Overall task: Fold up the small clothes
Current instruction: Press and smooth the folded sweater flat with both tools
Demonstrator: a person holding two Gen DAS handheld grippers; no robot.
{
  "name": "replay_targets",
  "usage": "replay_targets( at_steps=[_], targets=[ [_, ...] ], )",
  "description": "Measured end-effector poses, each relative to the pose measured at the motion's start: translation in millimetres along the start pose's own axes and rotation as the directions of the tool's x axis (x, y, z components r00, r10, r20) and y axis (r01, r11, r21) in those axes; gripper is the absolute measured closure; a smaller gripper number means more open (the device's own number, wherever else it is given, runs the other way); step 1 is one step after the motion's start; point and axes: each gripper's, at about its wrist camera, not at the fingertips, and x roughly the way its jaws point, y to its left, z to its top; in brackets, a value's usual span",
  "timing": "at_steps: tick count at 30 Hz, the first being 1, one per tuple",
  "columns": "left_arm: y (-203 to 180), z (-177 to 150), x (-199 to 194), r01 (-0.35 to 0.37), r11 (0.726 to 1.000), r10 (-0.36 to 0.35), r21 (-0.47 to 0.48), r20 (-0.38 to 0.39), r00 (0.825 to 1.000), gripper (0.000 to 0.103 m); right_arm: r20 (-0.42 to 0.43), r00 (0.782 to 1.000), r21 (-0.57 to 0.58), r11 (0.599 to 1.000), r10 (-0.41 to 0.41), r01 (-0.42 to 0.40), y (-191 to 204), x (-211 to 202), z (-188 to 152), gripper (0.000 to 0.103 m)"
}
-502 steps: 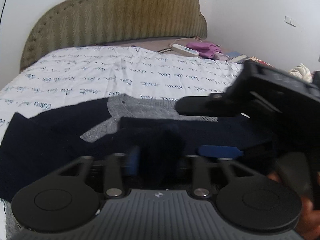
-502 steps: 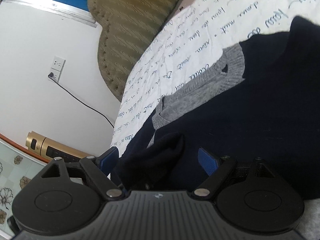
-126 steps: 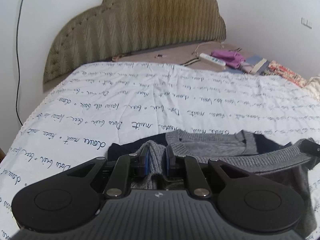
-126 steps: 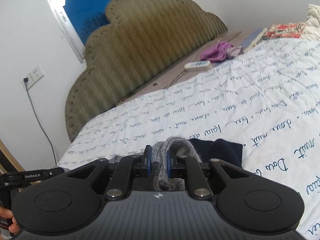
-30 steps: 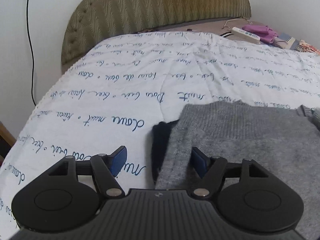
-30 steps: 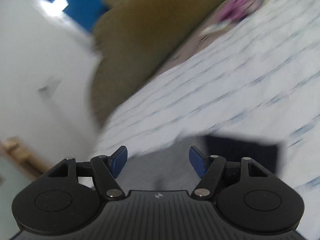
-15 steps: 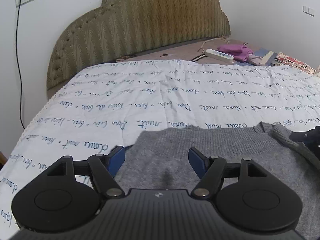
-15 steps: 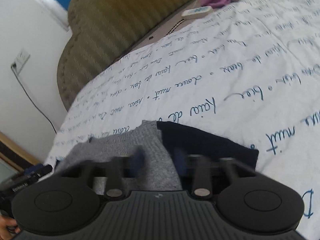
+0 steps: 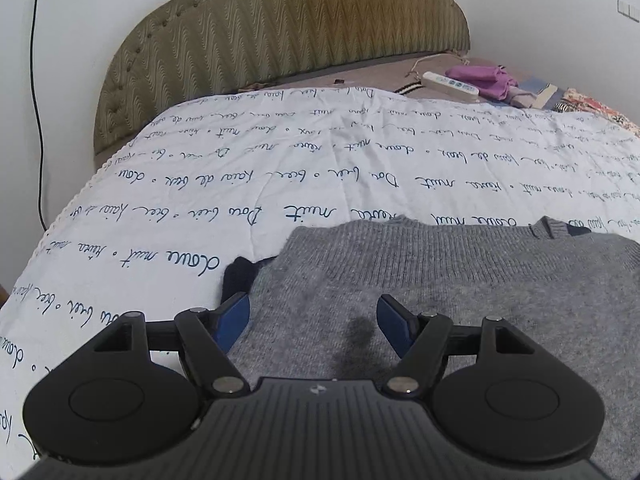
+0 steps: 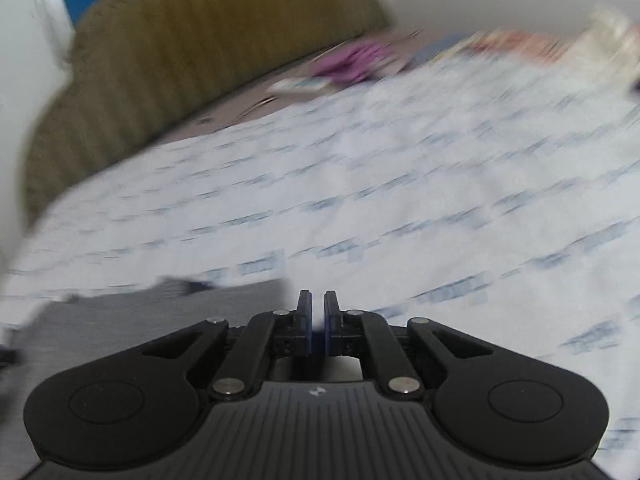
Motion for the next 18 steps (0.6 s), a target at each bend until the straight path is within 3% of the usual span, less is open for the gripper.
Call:
replay_targets(
  at_steps=[3,6,7,9,10,13,16,18],
  targets=[
    [0,-5,1,-0.016,0.999,0.016,0.048,-0.009,1.0,0.028,0.036,0.991,-0.019,0.992,0.127,-0.126,9,-22,-7,0.097],
    [5,-11,1,-0.034,0.998,0.035,0.052,-0.024,0.999,0.028,0.009,0.978,0.041,0.977,0.21,-0.21,8,-34,-15,0.097],
    [8,-13,-1,-0.018,0.999,0.019,0.044,-0.029,0.999,0.028,-0.01,0.959,0.061,0.958,0.282,-0.281,8,-36,-20,0.097],
    [11,-20,-4,0.004,0.999,-0.002,0.045,-0.037,0.999,0.026,-0.1,0.901,0.074,0.906,0.422,-0.416,14,-36,-32,0.096],
    [10,-24,-5,0.001,0.998,0.001,0.055,-0.038,0.999,0.026,-0.146,0.893,0.056,0.904,0.426,-0.423,19,-34,-40,0.094],
    [13,-35,-11,-0.015,0.998,0.017,0.058,-0.043,0.999,0.025,-0.17,0.969,-0.098,0.976,0.178,-0.196,34,-33,-60,0.095],
    [19,-42,-28,0.011,1.0,-0.01,0.027,-0.037,0.999,0.025,-0.077,0.986,-0.021,0.988,0.151,-0.153,35,-53,-60,0.094],
    [20,-49,-37,0.031,0.999,-0.03,0.022,-0.035,0.999,0.02,-0.026,0.99,-0.072,0.987,0.139,-0.141,49,-65,-63,0.092]
  ],
)
